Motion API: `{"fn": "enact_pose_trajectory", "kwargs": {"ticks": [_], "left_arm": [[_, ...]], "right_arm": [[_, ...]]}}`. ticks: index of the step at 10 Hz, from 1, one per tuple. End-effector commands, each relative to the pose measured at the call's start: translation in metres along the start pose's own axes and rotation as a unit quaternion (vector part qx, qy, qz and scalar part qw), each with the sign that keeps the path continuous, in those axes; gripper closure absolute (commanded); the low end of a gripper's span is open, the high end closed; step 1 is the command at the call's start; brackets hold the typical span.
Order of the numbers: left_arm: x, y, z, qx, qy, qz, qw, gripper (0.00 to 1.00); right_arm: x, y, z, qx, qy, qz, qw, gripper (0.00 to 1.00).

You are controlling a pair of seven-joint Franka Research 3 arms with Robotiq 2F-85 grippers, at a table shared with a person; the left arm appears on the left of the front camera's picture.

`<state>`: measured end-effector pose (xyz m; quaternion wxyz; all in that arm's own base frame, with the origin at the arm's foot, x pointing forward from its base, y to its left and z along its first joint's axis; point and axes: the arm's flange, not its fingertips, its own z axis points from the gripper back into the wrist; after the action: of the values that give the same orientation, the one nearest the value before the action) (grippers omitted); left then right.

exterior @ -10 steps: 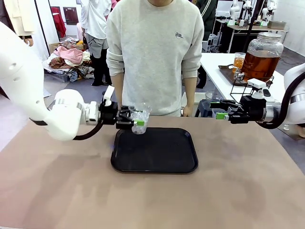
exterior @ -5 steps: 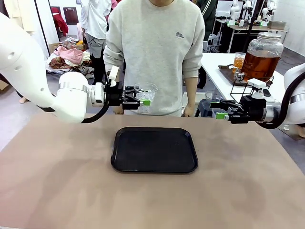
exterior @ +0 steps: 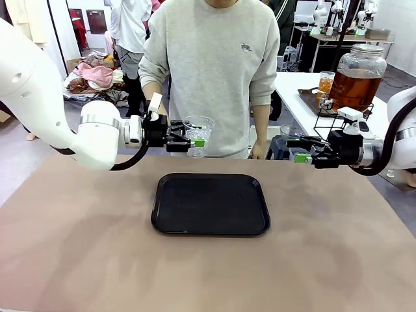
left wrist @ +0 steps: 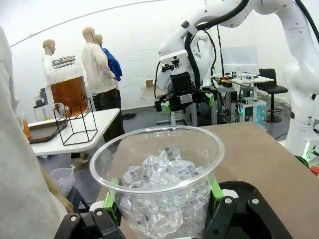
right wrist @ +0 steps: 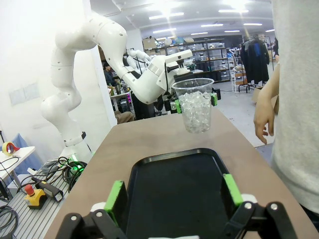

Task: Pour the drink into the iced cup.
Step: Open the gripper to release the iced cup you were holding.

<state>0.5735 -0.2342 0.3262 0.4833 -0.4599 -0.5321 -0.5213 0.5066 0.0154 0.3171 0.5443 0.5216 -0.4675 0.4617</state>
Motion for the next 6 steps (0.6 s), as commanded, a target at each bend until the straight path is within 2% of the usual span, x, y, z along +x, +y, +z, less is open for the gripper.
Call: {"fn": "enact_pose_trajectory", "kwargs": {"ticks": [1,6], "left_arm": [[0.0050,-0.0004,-0.0003,0.000,-0.001,-0.003,1.000,0.19],[0.0050,-0.0004,-0.0003,0.000,-0.001,-0.003,1.000,0.19]], "right_arm": [[0.0036,-0.0009,-0.0004,-0.002,0.003,-0.005,1.000,0.00],[0.0036,-0.0009,-0.0004,-0.002,0.003,-0.005,1.000,0.00]]}}
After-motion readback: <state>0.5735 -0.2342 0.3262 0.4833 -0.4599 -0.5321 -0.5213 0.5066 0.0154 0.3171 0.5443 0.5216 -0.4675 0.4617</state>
